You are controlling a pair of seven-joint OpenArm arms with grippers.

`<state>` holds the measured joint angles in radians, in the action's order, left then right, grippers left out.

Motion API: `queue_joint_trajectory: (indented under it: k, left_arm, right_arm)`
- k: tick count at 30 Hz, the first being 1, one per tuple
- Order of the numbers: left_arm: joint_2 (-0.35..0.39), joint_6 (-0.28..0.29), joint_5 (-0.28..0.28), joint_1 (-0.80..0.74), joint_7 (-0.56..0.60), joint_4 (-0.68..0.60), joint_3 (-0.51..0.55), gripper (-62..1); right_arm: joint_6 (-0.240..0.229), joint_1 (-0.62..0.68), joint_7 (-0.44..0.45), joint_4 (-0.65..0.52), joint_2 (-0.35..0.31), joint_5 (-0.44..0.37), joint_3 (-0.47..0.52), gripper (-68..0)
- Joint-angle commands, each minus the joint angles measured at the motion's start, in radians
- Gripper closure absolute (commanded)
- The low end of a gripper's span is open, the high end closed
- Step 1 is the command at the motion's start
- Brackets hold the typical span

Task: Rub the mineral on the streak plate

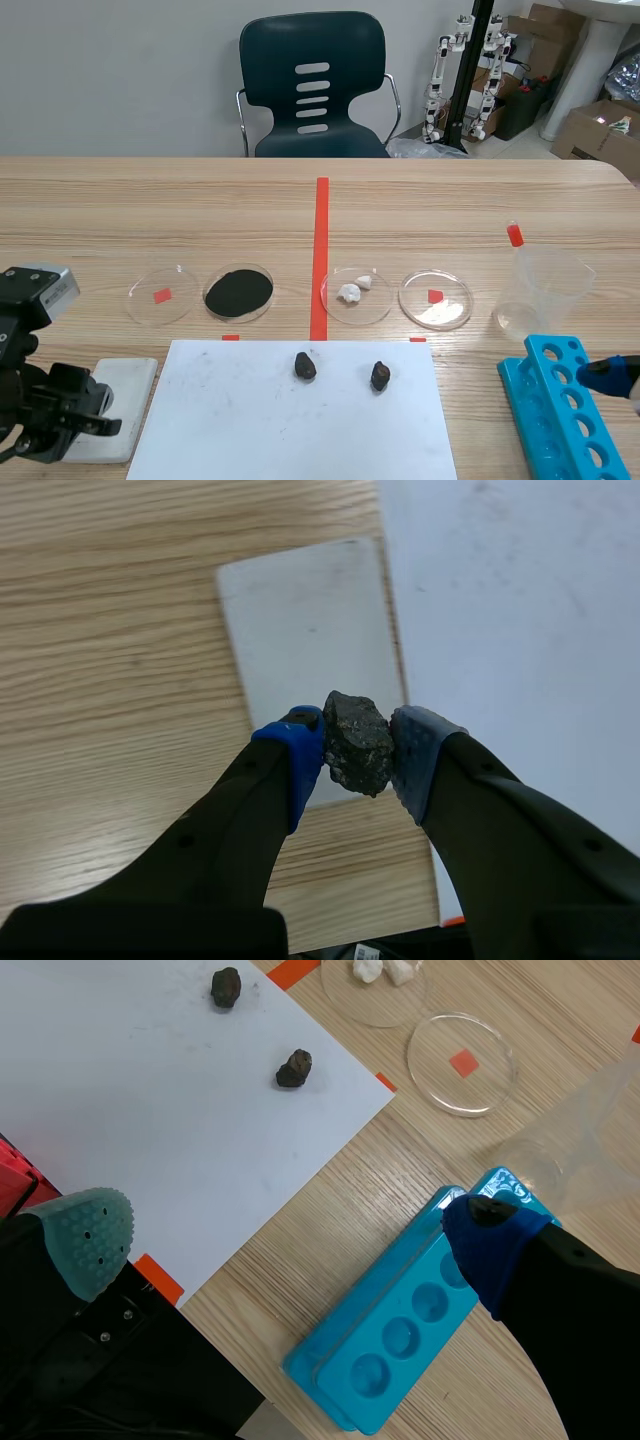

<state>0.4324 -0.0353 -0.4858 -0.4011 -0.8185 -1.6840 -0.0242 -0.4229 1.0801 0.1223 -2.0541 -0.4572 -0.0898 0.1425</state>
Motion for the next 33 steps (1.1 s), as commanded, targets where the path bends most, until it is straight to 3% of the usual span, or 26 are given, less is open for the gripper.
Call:
queue_joint_trajectory:
  k: [1, 6, 12, 20, 33]
  left_arm:
    - [-0.003, -0.045, -0.024, 0.039, -0.046, 0.002, 0.0, -11.3]
    - [-0.003, -0.063, -0.082, 0.154, -0.174, 0.087, 0.0, -11.3]
    - [-0.008, -0.087, -0.08, 0.269, -0.28, 0.156, -0.03, -11.3]
    - [-0.029, -0.135, -0.064, 0.366, -0.302, 0.245, -0.09, -11.3]
    - [-0.076, -0.135, -0.018, 0.444, -0.301, 0.357, -0.114, -11.3]
  right_arm:
    - [0.004, 0.0, 0.011, -0.019, -0.005, -0.007, 0.008, -65.7]
    - [0.004, 0.0, 0.011, -0.019, -0.005, -0.007, 0.008, -65.7]
    - [0.004, 0.0, 0.011, -0.019, -0.005, -0.007, 0.008, -65.7]
    - [0.004, 0.0, 0.011, -0.019, -0.005, -0.007, 0.008, -65.7]
    - [0.004, 0.0, 0.011, -0.019, -0.005, -0.007, 0.008, -65.7]
